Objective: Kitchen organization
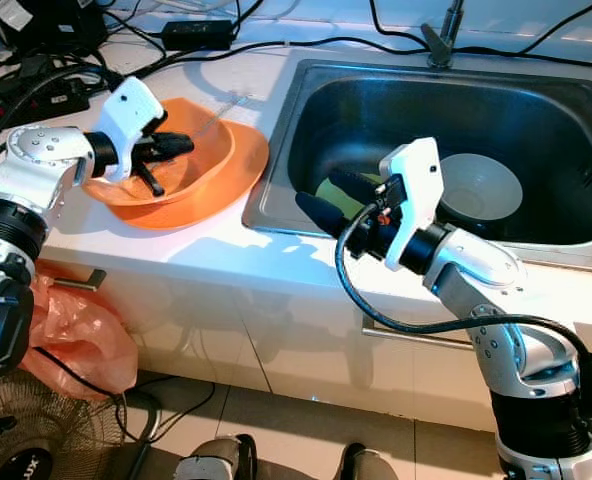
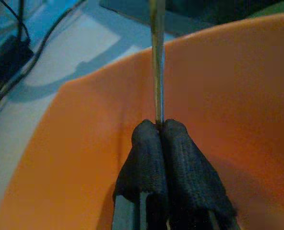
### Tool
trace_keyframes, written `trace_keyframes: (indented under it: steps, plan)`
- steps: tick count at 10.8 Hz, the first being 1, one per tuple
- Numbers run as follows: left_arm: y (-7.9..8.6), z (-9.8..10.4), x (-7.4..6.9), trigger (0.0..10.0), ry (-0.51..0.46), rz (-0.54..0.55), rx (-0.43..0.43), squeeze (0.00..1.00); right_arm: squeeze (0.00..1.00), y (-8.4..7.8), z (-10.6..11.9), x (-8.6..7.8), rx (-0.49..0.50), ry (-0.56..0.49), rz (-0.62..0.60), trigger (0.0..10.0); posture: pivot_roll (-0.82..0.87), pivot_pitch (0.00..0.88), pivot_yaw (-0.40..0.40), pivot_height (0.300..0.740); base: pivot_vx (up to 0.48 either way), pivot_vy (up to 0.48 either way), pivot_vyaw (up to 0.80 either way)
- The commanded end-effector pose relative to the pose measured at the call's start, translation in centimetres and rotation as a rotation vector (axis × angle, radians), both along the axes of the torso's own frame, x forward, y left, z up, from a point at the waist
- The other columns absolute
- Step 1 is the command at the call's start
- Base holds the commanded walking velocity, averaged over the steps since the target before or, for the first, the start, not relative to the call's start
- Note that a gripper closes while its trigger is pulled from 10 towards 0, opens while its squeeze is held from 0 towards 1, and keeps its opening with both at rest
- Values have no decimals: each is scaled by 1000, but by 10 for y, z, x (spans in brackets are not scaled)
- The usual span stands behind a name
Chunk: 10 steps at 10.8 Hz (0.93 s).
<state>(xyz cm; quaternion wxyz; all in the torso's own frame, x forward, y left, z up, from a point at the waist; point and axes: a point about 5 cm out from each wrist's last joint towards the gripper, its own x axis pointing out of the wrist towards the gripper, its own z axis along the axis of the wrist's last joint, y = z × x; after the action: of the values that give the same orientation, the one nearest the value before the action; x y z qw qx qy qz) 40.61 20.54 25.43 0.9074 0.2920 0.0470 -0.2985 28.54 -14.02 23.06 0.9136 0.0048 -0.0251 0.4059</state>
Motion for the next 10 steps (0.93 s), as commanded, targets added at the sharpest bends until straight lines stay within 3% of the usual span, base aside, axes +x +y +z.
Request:
trace_keyframes:
  steps: [1, 3, 4, 5, 8, 10]
  plan:
    - [-3, 21, 3, 0, -112, 9, -18, 0, 0, -2, 5, 0, 6, -28, -12, 10000, 71, 139, 76, 740, 0, 0, 0]
    - [-21, 52, 0, 0, -384, -35, -44, 0, 0, -2, 8, 5, 34, -38, -36, 10000, 75, 131, 62, 740, 0, 0, 0]
    - [-33, 61, -3, 0, -471, -77, -70, 0, 0, -1, 12, 9, 65, -46, -51, 10000, 79, 125, 51, 740, 0, 0, 0]
    - [-41, 64, -4, 0, -510, -99, -88, 0, 0, -1, 16, 12, 103, -50, -61, 10000, 81, 120, 47, 740, 0, 0, 0]
    - [-86, 63, -12, 0, -619, -219, -135, 0, 0, -1, 45, 33, 390, -73, -150, 10000, 80, 106, 40, 740, 0, 0, 0]
    - [-120, 43, -15, 0, -582, -274, -147, 0, 0, 2, 67, 40, 522, -109, -175, 10000, 71, 99, 39, 740, 0, 0, 0]
